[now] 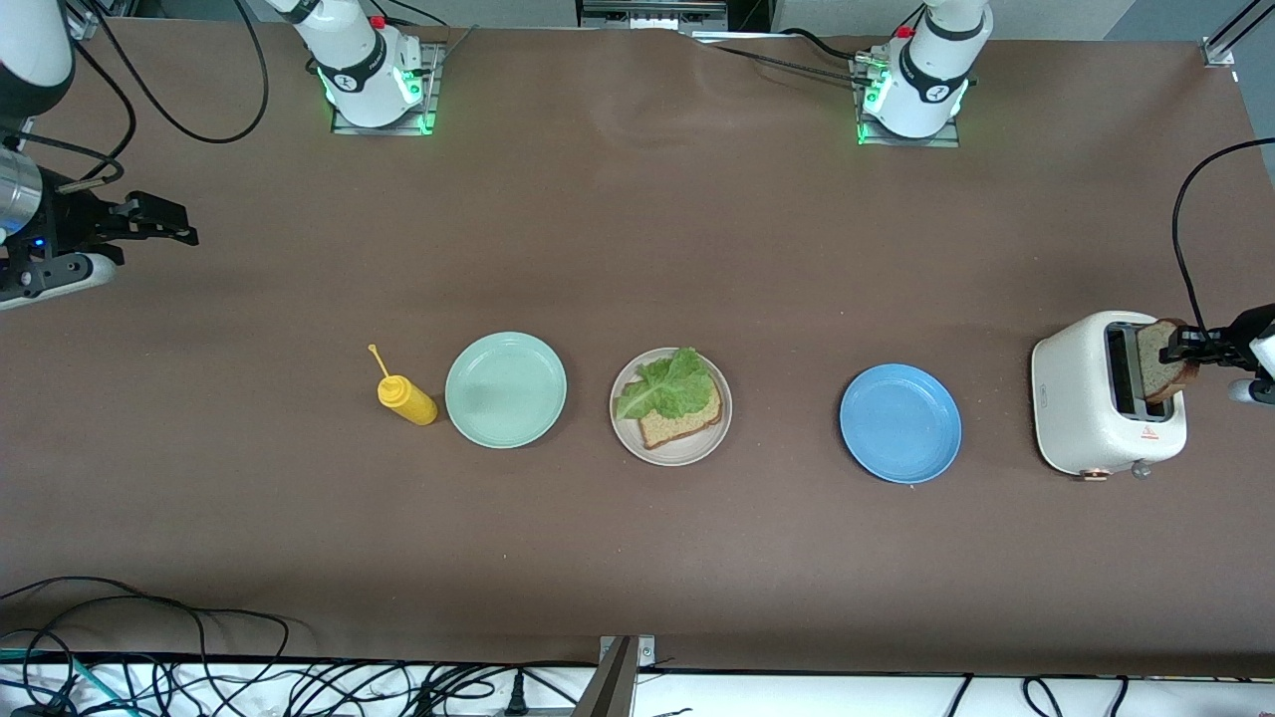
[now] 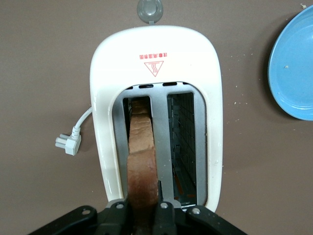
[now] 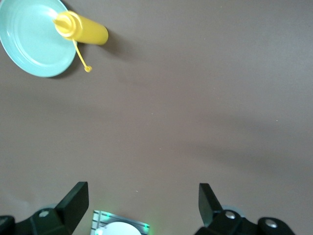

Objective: Make sandwich on beige plate with both arms
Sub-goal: 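Grasp the toasted bread slice in the toaster with the left gripper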

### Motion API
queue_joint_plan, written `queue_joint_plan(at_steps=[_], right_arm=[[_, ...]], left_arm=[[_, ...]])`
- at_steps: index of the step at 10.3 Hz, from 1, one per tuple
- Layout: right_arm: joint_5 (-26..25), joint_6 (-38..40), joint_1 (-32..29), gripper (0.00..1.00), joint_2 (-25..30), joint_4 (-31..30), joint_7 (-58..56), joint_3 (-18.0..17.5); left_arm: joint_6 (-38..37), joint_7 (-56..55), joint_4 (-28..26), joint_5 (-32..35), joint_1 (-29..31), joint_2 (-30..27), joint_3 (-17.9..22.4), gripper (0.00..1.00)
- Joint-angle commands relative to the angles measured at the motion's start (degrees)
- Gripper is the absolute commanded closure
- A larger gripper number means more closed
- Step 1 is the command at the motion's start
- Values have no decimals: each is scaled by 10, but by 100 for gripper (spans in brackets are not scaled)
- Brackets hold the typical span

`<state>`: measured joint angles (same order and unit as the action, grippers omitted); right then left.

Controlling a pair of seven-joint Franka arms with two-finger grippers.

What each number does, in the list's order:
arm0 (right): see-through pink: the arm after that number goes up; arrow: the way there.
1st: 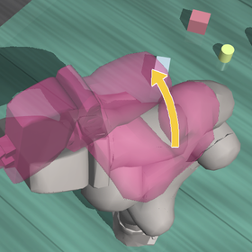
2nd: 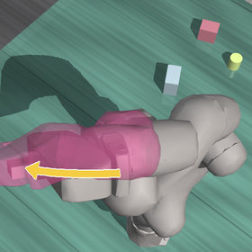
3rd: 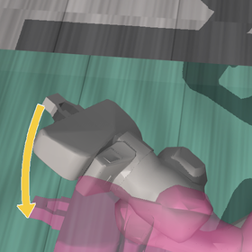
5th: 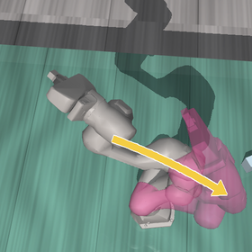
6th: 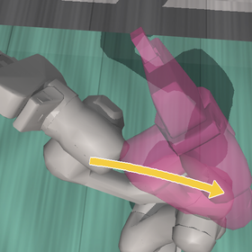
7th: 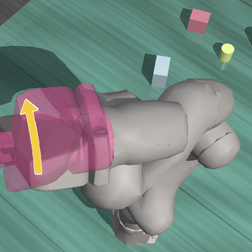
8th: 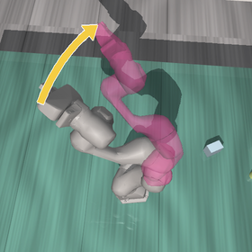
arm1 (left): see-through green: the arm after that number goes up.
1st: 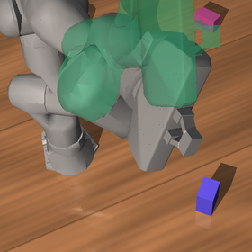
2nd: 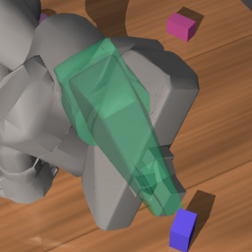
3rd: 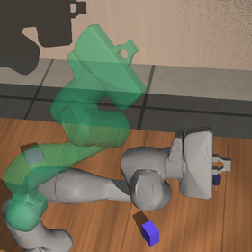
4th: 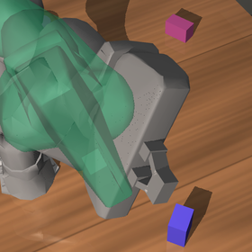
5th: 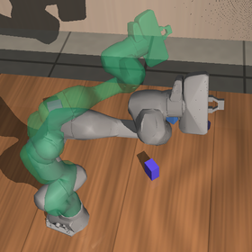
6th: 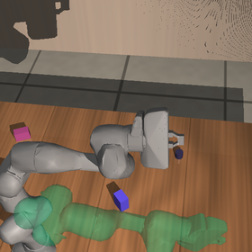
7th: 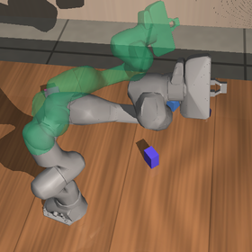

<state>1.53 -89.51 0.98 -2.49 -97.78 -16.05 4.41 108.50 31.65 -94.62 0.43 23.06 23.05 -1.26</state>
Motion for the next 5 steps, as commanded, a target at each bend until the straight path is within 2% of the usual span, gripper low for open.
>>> queue_joint_plan(at_steps=[1,2,5], right_arm=[[-3,-6,-16,0,9,12,40,-16],[-4,-59,-16,0,10,12,40,-14],[-5,-33,-12,0,21,19,86,-14]], left_arm=[[4,27,0,-9,9,-3,-1,100],[0,18,8,-10,8,-11,-1,100],[-35,-23,28,-12,-12,-43,-2,100]])
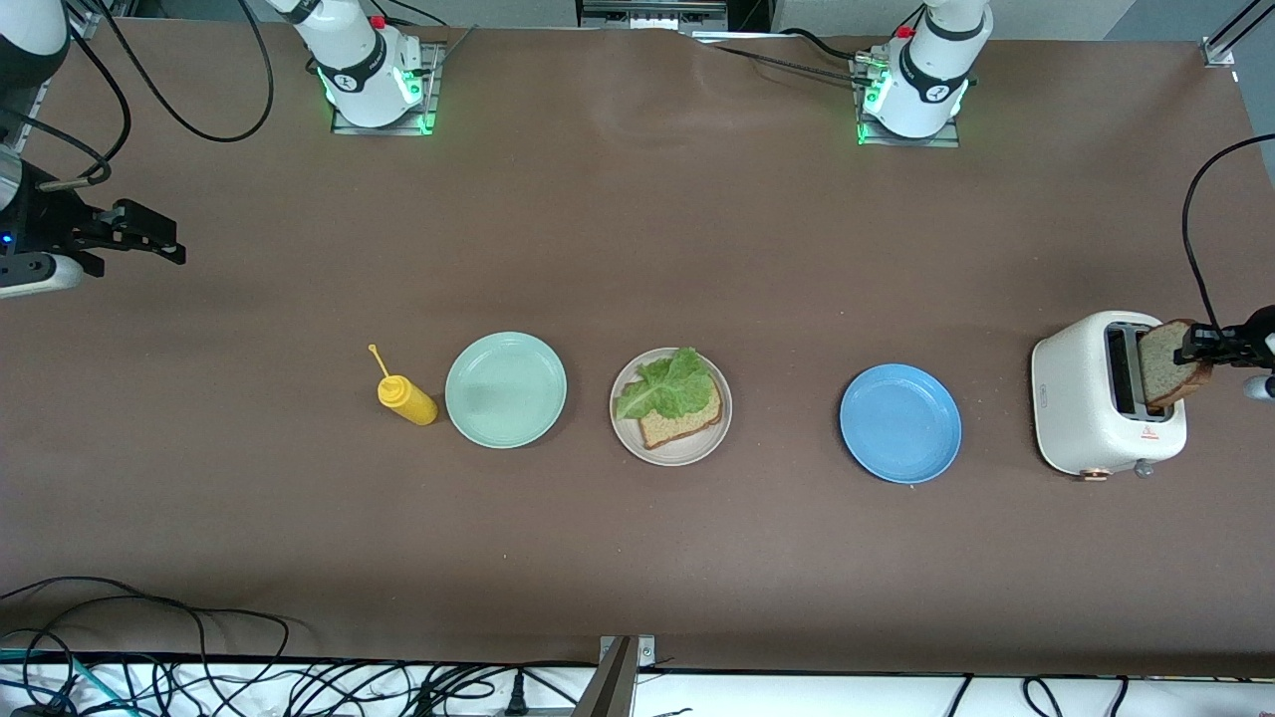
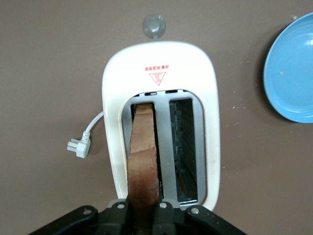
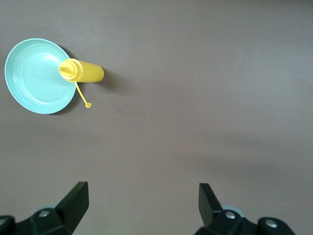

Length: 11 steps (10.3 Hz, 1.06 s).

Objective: Make sandwich on beige plate with both arms
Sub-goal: 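Grasp the toasted bread slice in the toaster with the left gripper, then lift the bread slice up out of the toaster with the left gripper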

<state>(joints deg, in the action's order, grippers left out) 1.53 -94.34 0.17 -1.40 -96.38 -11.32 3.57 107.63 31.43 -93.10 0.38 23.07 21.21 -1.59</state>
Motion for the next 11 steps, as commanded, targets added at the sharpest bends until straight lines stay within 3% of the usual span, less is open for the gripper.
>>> queue_joint_plan(at_steps=[1,3,7,11], right_arm=[[-5,14,-3,0,10,6,54,-7],[-4,7,2,0,-2,17,56,-8],[-8,14,5,0,-4,30,63,-17],[-10,14,0,0,0,26,81,-34]], left_arm=[[-49,-29,30,-13,-17,-29,1,100],[-85,-70,62,-27,-27,-38,1,100],[-97,-164,63,-155,-36,-42,-7,100],[-79,-222,28,-282,-84,-51,-16,100]])
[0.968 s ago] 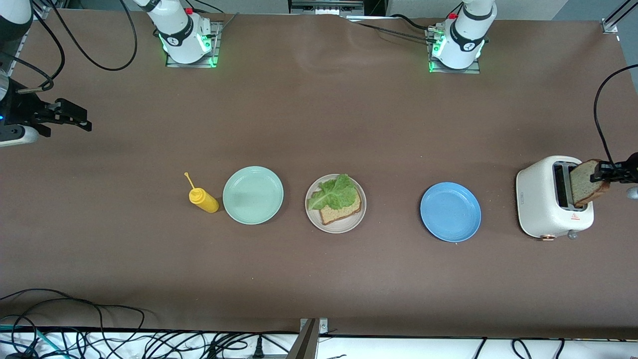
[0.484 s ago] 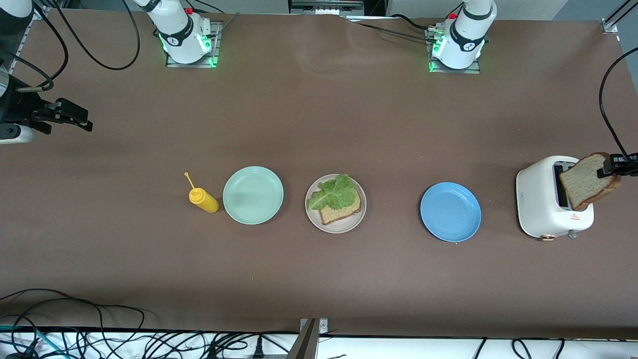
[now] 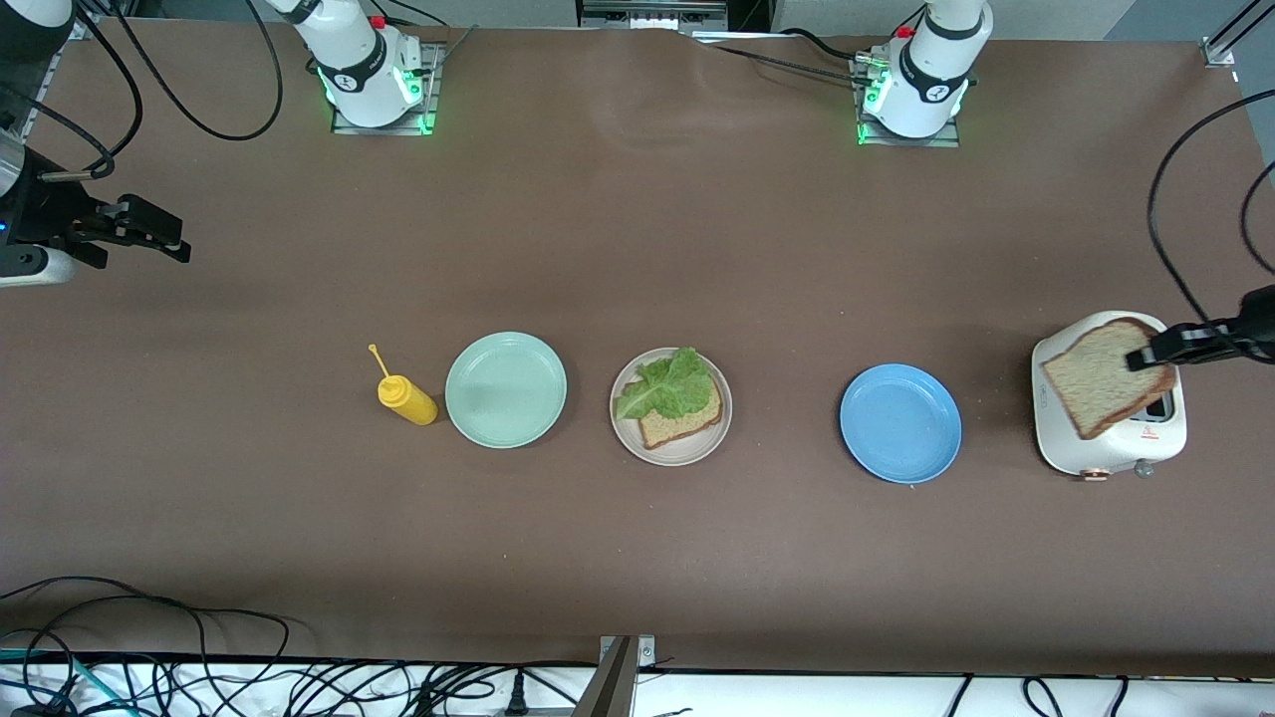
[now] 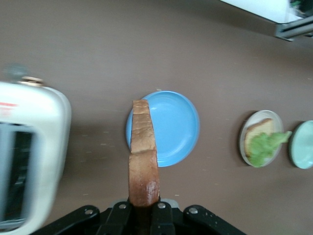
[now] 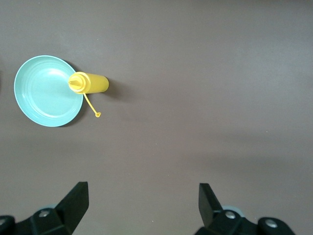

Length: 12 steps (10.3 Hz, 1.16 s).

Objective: Make sandwich on beige plate with both arms
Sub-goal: 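Lift the bread slice up out of the toaster with the left gripper, then carry the bread slice over the lettuce on the beige plate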

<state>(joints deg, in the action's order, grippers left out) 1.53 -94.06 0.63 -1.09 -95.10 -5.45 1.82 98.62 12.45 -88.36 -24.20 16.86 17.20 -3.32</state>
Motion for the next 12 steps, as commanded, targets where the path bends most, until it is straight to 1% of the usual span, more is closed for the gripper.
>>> queue_joint_plan(at_steps=[1,2,4,5,7,9,10,12], right_arm=[[-12,6,-4,0,-1,6,25,-16],[-12,-15,-5,0,-1,-3,23,-14],[-9,-32,-1,0,-2,-3,19,-9],[-7,-29,0,0,-1,-5,18,-4],[-6,-20,8,0,0,-7,18,10],[-3,-10,14,0,2,-6,18,15],[-2,-9,14,0,2,-8,16,16],[-4,-12,14,0,0,-11,4,23]], left_arm=[[22,-42,-35,-86,-41,-10,2,100],[43,-52,-52,-126,-64,-9,2,100],[116,-87,-90,-159,-113,-4,2,100],[146,-94,-104,-195,-132,0,2,100],[208,-100,-132,-229,-163,6,2,100],[262,-103,-138,-296,-211,29,2,100],[299,-108,-150,-334,-229,32,2,100],[339,-104,-166,-419,-260,32,2,100]])
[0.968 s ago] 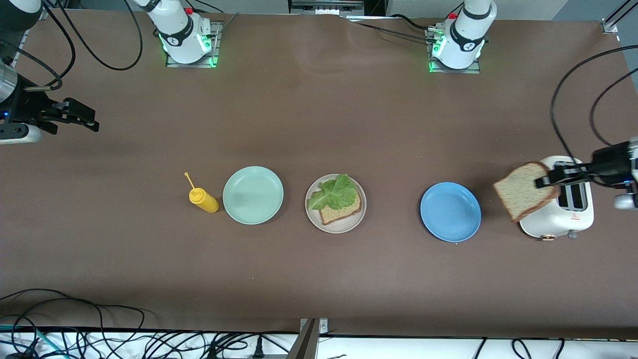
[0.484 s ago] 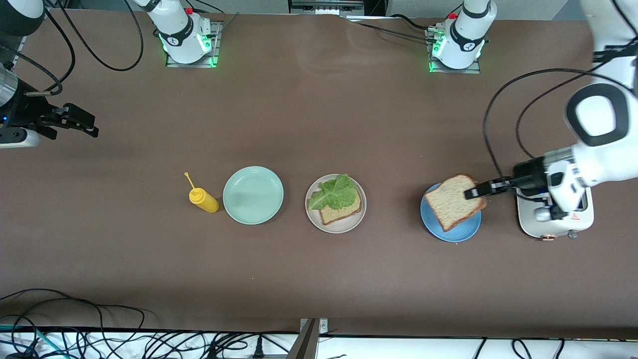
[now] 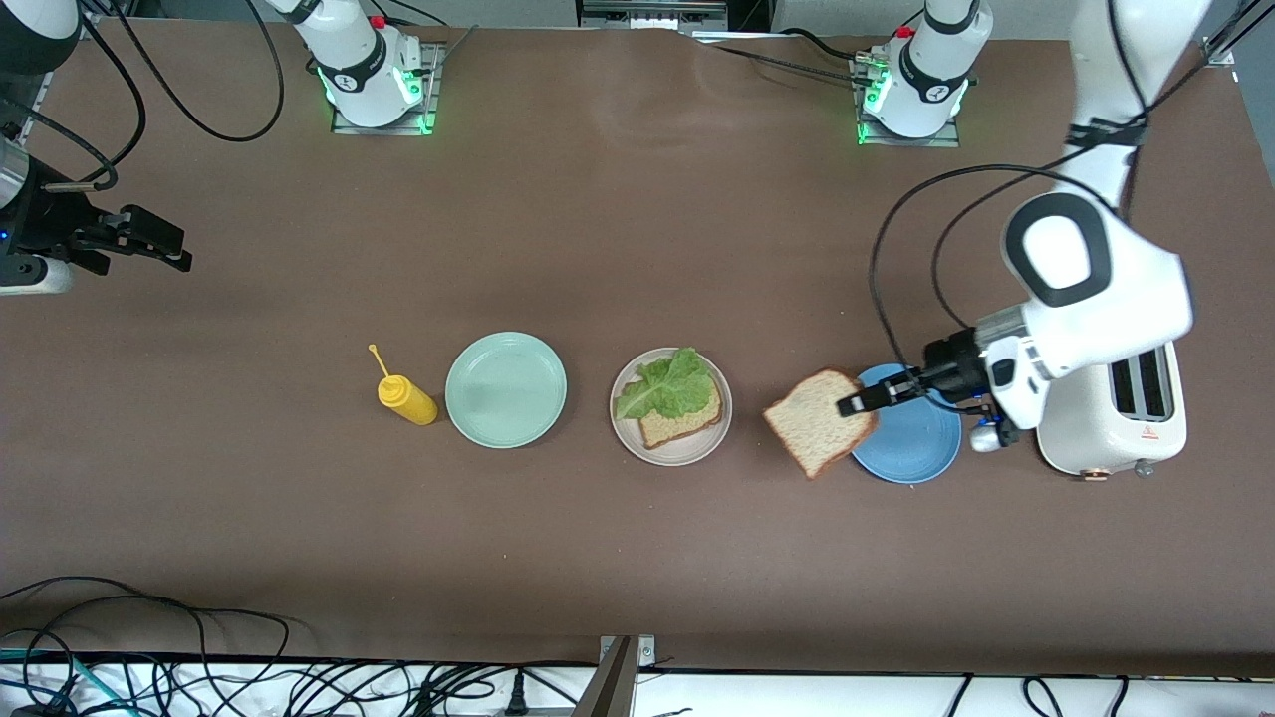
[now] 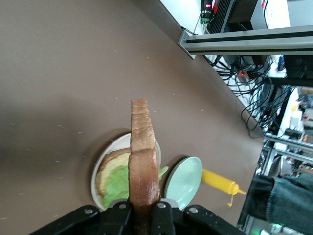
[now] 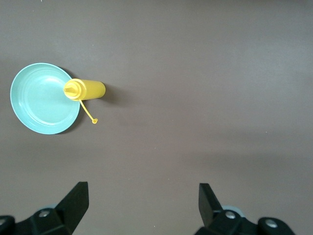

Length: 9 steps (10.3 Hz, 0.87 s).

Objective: Make sandwich on beige plate with both arms
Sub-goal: 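Carry the bread slice over the lettuce on the beige plate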

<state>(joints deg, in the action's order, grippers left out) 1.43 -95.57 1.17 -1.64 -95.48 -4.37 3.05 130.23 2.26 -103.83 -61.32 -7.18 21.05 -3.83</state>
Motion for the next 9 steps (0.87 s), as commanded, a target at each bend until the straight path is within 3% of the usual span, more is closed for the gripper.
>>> queue_joint_plan(at_steps=[1,7,9], right_arm=[[-5,-1,9,0,2,-4,-6,10],[-2,-1,9,0,-6,-3,-6,11],[-2,0,9,0,-6,-3,-6,11]], left_arm=[[34,2,-19,-73,-34,-7,7,100],[142,9,-66,-156,-137,0,7,100],[189,30,-59,-204,-165,33,6,100]])
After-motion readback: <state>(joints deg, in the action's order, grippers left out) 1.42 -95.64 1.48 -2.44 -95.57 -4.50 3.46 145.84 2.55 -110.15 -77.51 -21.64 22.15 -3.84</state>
